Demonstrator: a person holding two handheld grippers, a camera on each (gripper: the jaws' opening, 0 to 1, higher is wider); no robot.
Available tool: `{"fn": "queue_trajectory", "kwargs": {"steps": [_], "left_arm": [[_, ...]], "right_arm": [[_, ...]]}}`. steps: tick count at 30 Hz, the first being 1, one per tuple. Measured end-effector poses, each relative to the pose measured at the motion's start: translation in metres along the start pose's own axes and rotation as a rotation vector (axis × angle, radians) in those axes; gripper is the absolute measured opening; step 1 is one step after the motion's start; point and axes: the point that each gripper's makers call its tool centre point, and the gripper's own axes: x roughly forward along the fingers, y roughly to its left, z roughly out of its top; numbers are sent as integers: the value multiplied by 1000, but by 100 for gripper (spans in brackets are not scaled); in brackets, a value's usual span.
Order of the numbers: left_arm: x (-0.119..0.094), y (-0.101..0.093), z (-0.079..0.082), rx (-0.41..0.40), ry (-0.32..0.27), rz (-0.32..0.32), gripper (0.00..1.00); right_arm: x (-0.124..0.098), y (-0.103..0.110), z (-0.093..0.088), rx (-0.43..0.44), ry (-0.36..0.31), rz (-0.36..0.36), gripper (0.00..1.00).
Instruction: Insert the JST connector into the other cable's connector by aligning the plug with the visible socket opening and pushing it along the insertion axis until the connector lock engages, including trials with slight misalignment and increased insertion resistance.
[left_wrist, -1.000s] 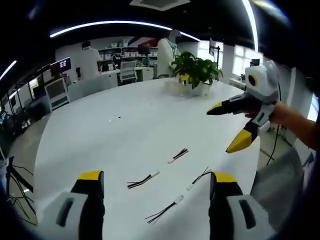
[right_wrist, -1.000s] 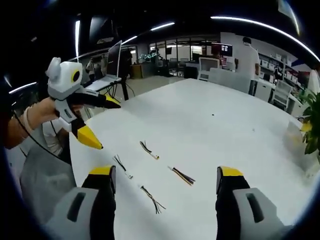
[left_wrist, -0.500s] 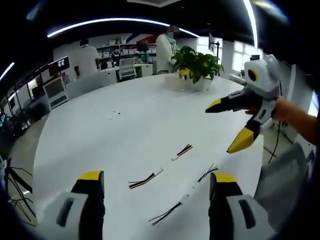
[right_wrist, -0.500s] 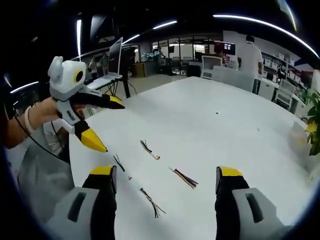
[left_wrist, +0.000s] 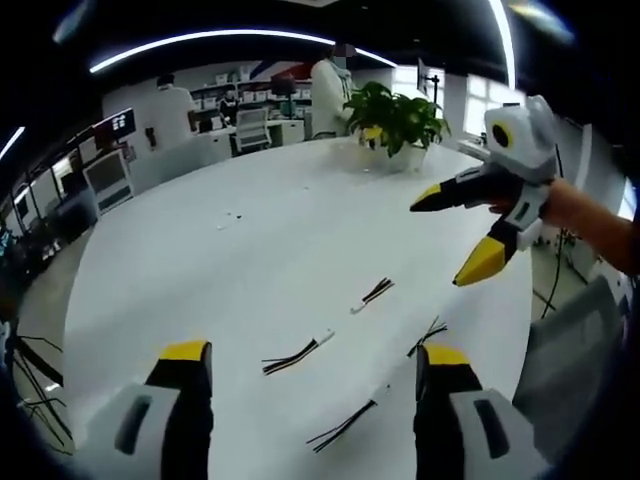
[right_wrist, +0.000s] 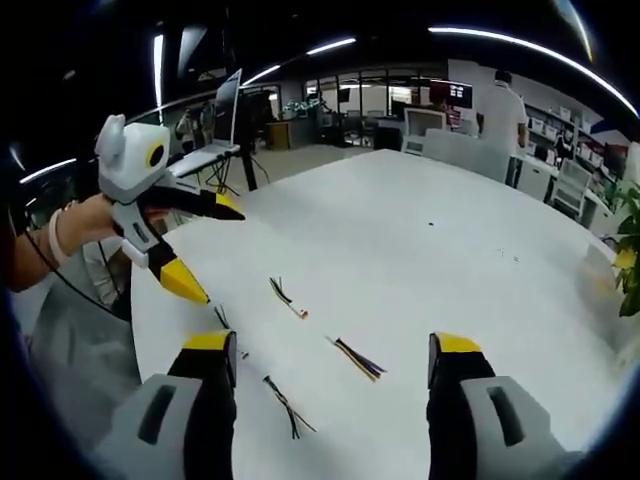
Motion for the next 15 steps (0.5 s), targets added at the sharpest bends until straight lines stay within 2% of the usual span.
{"fn": "queue_trajectory", "kwargs": {"steps": [5,9,15], "left_arm": [[7,2,1,-1,-6,-7,77],[11,3,0,0,0,-14,77],[17,1,-5,43,18,-38,71]], "right_arm": [[4,-4,-1,-8,3,9,75],[8,-3,-5,2,8,46,72],[15,-9,-12,-46,36,47,70]]}}
